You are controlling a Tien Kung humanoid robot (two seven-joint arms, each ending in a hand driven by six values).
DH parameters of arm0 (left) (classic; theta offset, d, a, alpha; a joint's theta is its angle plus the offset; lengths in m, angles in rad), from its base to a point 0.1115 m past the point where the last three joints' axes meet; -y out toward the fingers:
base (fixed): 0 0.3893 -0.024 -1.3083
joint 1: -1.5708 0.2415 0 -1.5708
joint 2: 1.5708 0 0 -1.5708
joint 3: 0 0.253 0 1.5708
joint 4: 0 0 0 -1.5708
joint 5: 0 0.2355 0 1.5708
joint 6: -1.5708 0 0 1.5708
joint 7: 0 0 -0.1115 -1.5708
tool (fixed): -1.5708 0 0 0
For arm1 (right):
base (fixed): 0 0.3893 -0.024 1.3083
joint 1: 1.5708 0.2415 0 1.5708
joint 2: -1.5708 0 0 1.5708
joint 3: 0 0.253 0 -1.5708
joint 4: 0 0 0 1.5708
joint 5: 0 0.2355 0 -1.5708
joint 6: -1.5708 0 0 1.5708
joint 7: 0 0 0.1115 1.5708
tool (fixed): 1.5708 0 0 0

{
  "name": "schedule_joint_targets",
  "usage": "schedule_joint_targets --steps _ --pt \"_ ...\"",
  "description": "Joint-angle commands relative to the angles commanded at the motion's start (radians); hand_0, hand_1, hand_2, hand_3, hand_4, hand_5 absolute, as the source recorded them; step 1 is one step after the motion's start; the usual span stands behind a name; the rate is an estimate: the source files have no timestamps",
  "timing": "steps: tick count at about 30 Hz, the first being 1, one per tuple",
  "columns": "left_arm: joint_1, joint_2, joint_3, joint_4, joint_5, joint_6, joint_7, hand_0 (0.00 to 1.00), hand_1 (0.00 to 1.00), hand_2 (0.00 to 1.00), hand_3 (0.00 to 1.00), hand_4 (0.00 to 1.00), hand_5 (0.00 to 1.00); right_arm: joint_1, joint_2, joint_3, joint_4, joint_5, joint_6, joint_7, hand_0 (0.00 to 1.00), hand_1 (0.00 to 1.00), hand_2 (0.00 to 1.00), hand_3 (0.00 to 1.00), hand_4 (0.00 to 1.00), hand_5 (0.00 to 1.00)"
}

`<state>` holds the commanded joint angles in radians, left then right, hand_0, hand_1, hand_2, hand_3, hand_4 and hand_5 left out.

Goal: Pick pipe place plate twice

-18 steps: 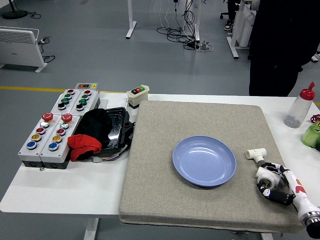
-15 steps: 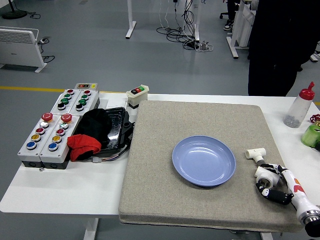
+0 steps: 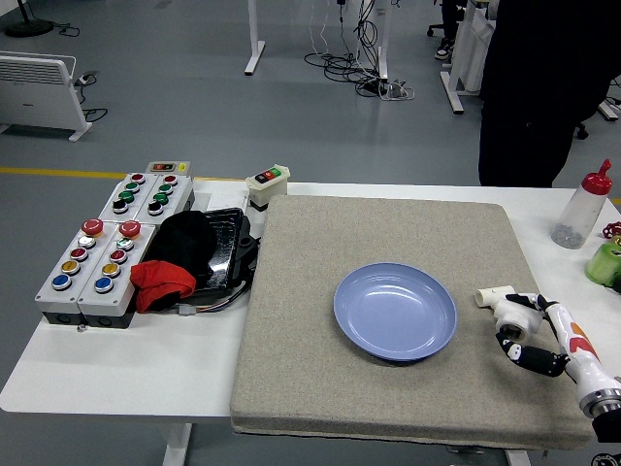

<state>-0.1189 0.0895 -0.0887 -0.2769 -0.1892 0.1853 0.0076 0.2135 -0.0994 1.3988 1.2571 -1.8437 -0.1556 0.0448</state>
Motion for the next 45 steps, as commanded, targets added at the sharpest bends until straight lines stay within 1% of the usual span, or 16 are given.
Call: schedule_joint_targets --steps 5,6,11,12,17,18,23,24,27,29,30,35,36,40,42,45 --pt "0.000 0.000 0.001 0.000 -0.003 0.000 -0.001 0.692 0.646 0.675 0.614 0.247 0.998 0.042 -0.001 -0.067 0.026 0.005 0.001 -0.008 0.227 0.403 0.520 0.584 0.525 0.069" --pt "0.000 0.000 0.002 0.000 -0.004 0.000 -0.001 0.692 0.646 0.675 0.613 0.248 0.998 0.056 0.004 -0.084 0.023 0.007 0.004 -0.011 0.244 0.410 0.522 0.583 0.524 0.071" --pt "0.000 0.000 0.004 -0.001 -0.008 0.000 -0.002 0.692 0.646 0.675 0.613 0.248 0.998 0.110 0.030 -0.147 -0.006 0.007 0.031 -0.037 0.244 0.410 0.522 0.583 0.524 0.071" --pt "0.000 0.000 0.005 -0.001 -0.010 0.000 -0.002 0.693 0.646 0.675 0.614 0.248 0.998 0.124 0.038 -0.161 -0.018 0.003 0.042 -0.047 0.463 0.564 0.583 0.631 0.544 0.091" --pt "0.000 0.000 0.008 -0.001 -0.016 0.000 -0.004 0.693 0.646 0.675 0.614 0.248 0.998 0.166 0.063 -0.216 -0.073 -0.014 0.071 -0.057 0.463 0.564 0.583 0.631 0.544 0.091" --pt "0.000 0.000 0.008 -0.001 -0.016 0.001 -0.004 0.692 0.645 0.675 0.614 0.248 0.998 0.172 0.068 -0.228 -0.086 -0.020 0.071 -0.054 0.738 0.731 0.789 0.757 0.637 0.169" --pt "0.000 0.000 0.009 -0.002 -0.017 0.001 -0.003 0.692 0.645 0.675 0.614 0.248 0.998 0.191 0.077 -0.259 -0.125 -0.059 0.073 -0.052 0.738 0.731 0.789 0.757 0.637 0.169" --pt "0.001 0.000 0.009 -0.002 -0.017 0.001 -0.003 0.692 0.644 0.675 0.614 0.248 0.998 0.193 0.077 -0.261 -0.130 -0.067 0.076 -0.055 0.905 0.867 0.980 0.885 0.747 0.259" --pt "0.001 0.000 0.008 -0.002 -0.016 0.001 -0.003 0.692 0.644 0.675 0.614 0.248 0.998 0.197 0.079 -0.262 -0.141 -0.092 0.084 -0.064 0.905 0.867 0.980 0.885 0.747 0.259" --pt "0.001 0.000 0.009 -0.002 -0.017 0.000 -0.003 0.692 0.644 0.675 0.614 0.248 0.998 0.196 0.079 -0.258 -0.145 -0.097 0.076 -0.052 0.905 0.867 0.980 0.885 0.747 0.259" --pt "0.002 0.000 0.009 -0.002 -0.017 0.000 -0.003 0.693 0.646 0.675 0.614 0.248 0.998 0.194 0.079 -0.255 -0.145 -0.098 0.070 -0.044 0.967 0.905 0.998 0.964 0.788 0.252" --pt "0.003 0.000 0.008 -0.002 -0.015 0.001 -0.002 0.693 0.646 0.675 0.614 0.248 0.998 0.188 0.076 -0.232 -0.134 -0.074 0.032 -0.012 0.967 0.905 0.998 0.964 0.788 0.252" --pt "0.003 -0.001 0.007 -0.002 -0.015 0.001 -0.002 0.693 0.645 0.675 0.614 0.248 0.998 0.187 0.076 -0.218 -0.132 -0.060 0.020 -0.002 0.978 0.914 0.998 0.981 0.803 0.266" --pt "0.003 -0.001 0.007 -0.001 -0.014 0.001 -0.001 0.693 0.645 0.675 0.614 0.248 0.998 0.193 0.072 -0.156 -0.135 -0.029 -0.013 0.017 0.978 0.914 0.998 0.981 0.803 0.266" --pt "0.003 0.000 0.005 -0.001 -0.011 0.001 0.000 0.693 0.645 0.675 0.614 0.248 0.998 0.205 0.067 -0.120 -0.152 -0.025 -0.024 0.012 0.977 0.908 0.998 0.957 0.798 0.277" --pt "0.005 0.000 0.001 -0.001 -0.006 0.002 0.002 0.693 0.645 0.675 0.614 0.248 0.998 0.238 0.051 -0.062 -0.219 -0.043 -0.009 -0.005 0.977 0.908 0.998 0.957 0.798 0.277"
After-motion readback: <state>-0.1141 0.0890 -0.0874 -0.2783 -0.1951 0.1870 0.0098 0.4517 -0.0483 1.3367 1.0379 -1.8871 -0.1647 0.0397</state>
